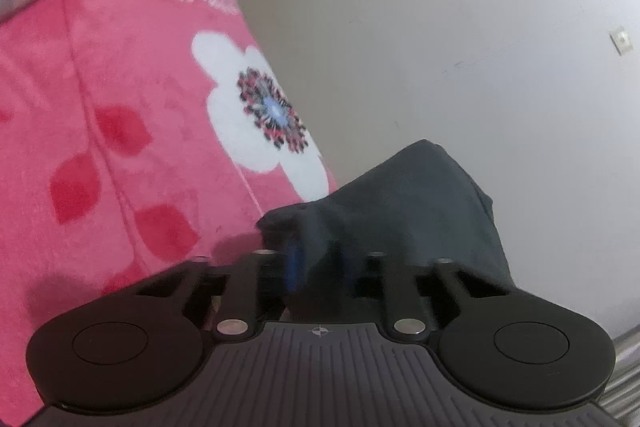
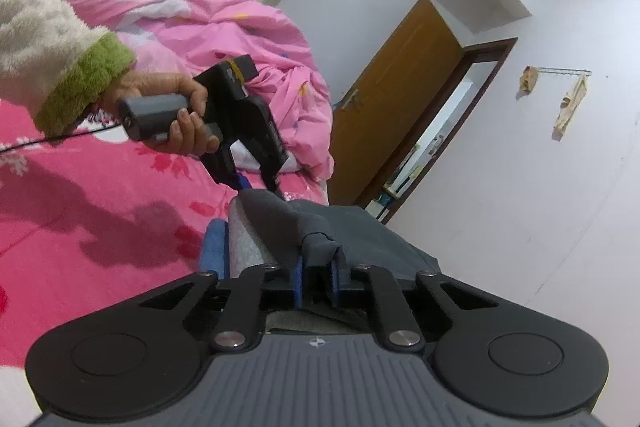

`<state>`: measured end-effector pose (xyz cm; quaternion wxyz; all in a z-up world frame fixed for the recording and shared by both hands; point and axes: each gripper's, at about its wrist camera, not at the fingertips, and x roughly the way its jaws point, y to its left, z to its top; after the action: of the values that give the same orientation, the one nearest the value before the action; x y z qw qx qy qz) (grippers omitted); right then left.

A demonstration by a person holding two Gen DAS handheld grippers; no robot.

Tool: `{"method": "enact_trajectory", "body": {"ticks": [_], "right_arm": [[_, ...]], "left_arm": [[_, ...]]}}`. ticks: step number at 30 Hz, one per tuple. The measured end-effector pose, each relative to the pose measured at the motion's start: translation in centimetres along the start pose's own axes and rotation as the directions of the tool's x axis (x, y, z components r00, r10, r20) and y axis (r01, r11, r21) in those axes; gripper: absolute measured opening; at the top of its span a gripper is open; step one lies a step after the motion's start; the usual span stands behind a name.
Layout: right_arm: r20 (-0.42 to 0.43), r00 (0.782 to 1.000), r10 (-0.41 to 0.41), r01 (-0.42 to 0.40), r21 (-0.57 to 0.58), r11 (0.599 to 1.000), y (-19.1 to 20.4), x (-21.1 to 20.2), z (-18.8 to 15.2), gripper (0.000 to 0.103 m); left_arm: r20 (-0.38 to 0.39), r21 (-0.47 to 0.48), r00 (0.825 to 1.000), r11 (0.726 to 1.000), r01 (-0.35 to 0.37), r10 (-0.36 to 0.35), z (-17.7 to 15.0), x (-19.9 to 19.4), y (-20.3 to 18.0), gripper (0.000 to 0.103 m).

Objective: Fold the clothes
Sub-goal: 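Carry the held sweatpants with both grippers toward the stack of folded clothes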

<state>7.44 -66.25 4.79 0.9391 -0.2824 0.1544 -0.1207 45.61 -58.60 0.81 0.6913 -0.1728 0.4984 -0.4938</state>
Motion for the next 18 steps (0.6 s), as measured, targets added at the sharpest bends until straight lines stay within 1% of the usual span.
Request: {"method": "enact_trajectory", "body": {"ticks": [2, 5, 6, 10, 13, 15, 16, 18], "right_arm": [[0.02, 1.0, -0.019, 0.019, 0.017, 1.0, -0.2, -0.9, 0.2, 0.008], [0.038, 0.998, -0.048, 0.047, 0.04, 0.998, -0.5, -2.3, 0.3, 0.008], [0.041, 0.997, -0.059, 0.057, 0.044, 0.997, -0.6, -2.8, 0.3, 0.008], [0.052, 0.994, -0.094, 0.09, 0.077, 0.993, -1.1, -5.2, -0.1, 0.008], [0.039, 0.994, -0.102, 0.099, 0.082, 0.992, -0.4, -6.2, -1.0, 0.008], [0.037, 0.996, -0.085, 0.081, 0.117, 0.99, 0.3, -6.2, -1.6, 0.008], [0.031, 0.997, -0.07, 0.065, 0.137, 0.988, 0.8, -6.0, -2.1, 0.008], [0.021, 0.998, -0.066, 0.062, 0.147, 0.987, 2.0, -5.4, -2.8, 0.009]], "left_arm": [[0.04, 0.03, 0.999, 0.999, -0.014, 0.013, -0.1, -0.6, -0.7, 0.005], [0.085, 0.08, 0.996, 0.997, 0.006, -0.012, -0.5, -1.8, -2.5, 0.003], [0.099, 0.112, 0.995, 0.994, 0.013, -0.024, -0.7, -2.2, -3.4, 0.003], [0.126, 0.219, 0.992, 0.976, -0.005, -0.024, -1.9, -3.1, -5.8, 0.003], [0.13, 0.266, 0.992, 0.963, -0.044, 0.009, -3.2, -3.3, -5.8, 0.003], [0.152, 0.294, 0.988, 0.952, -0.082, 0.038, -4.0, -3.5, -5.3, 0.003], [0.153, 0.299, 0.987, 0.949, -0.099, 0.054, -4.2, -3.5, -4.9, 0.003], [0.153, 0.304, 0.984, 0.944, -0.13, 0.087, -4.6, -3.4, -4.1, 0.005]]}}
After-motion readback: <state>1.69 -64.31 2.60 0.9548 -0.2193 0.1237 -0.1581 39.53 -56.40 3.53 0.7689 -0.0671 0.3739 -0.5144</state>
